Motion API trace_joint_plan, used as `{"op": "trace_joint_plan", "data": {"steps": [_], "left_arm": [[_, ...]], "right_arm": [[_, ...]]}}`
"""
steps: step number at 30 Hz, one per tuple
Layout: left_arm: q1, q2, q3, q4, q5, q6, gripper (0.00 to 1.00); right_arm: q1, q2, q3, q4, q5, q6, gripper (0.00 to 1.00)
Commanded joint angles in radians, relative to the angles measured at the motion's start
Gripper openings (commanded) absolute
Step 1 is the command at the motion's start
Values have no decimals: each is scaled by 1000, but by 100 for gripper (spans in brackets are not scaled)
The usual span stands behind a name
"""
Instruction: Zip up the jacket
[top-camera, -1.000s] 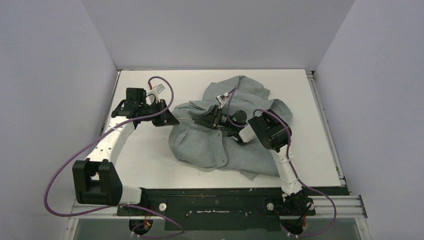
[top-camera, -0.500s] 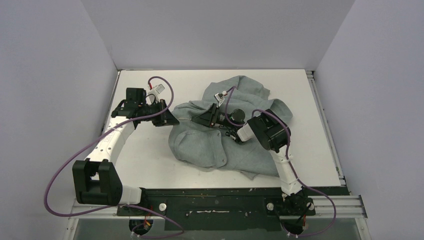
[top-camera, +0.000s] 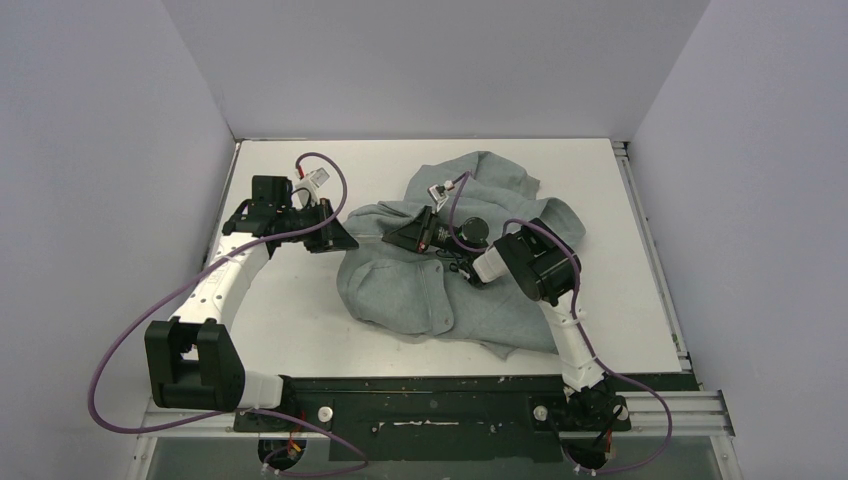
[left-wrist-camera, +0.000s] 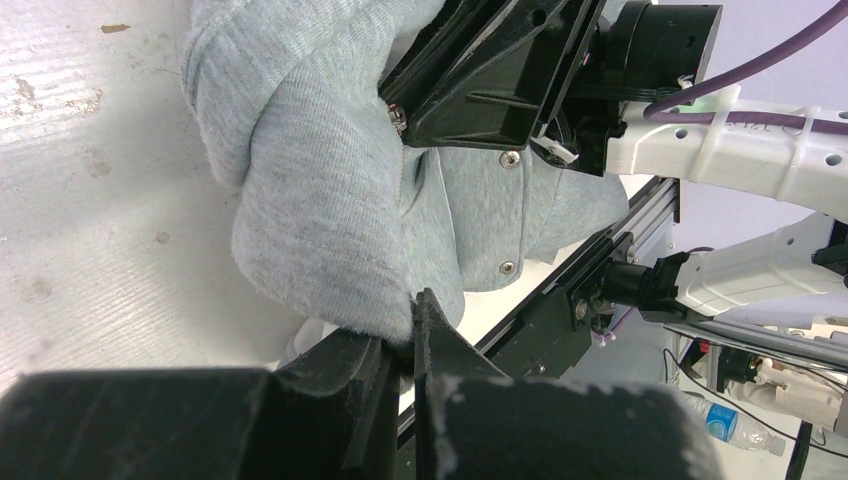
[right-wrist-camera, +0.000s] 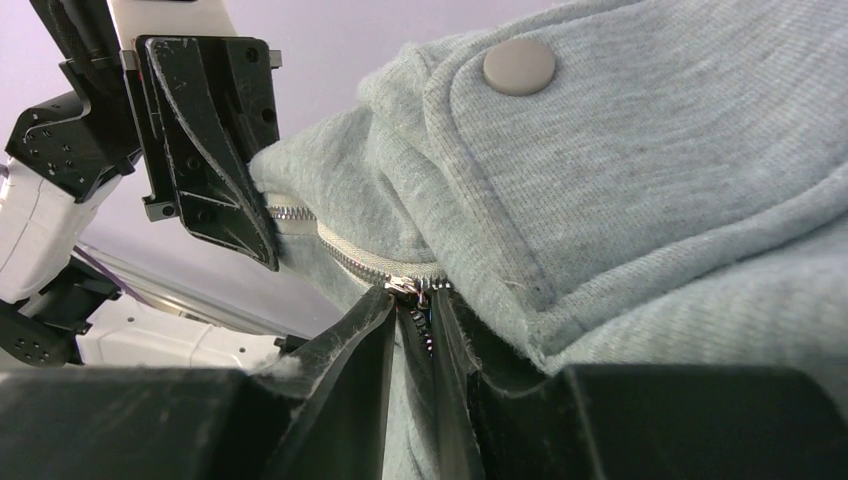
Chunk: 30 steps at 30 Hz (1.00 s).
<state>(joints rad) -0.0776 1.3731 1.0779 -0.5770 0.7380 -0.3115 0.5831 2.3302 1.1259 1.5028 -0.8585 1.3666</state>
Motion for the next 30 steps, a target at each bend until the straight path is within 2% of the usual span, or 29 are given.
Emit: {"op": "trace_joint_plan", "data": {"steps": [1,5,12,21,24,30], "left_arm": [[1,-9,9,48,27,1,0],[0,-11,3,47,26,2,0],[0,-9,-4,56,26,-3,0],[0,-3,0,52,24,0,0],[0,-3,-4,52,22,-1,0],[0,4,-2,58,22,-5,0]], "right_arm": [[-9,-56,-23,234,25,-13,21],[-22,-69,-52,247,26,-12,20],[-28,-78,-62,253,27,-8,8],[-36,-96,-74,248,40,-20,2],[-46,-132,-107,188,48,-84,0],[-44,-256,-146,-75,54,-326,0]]}}
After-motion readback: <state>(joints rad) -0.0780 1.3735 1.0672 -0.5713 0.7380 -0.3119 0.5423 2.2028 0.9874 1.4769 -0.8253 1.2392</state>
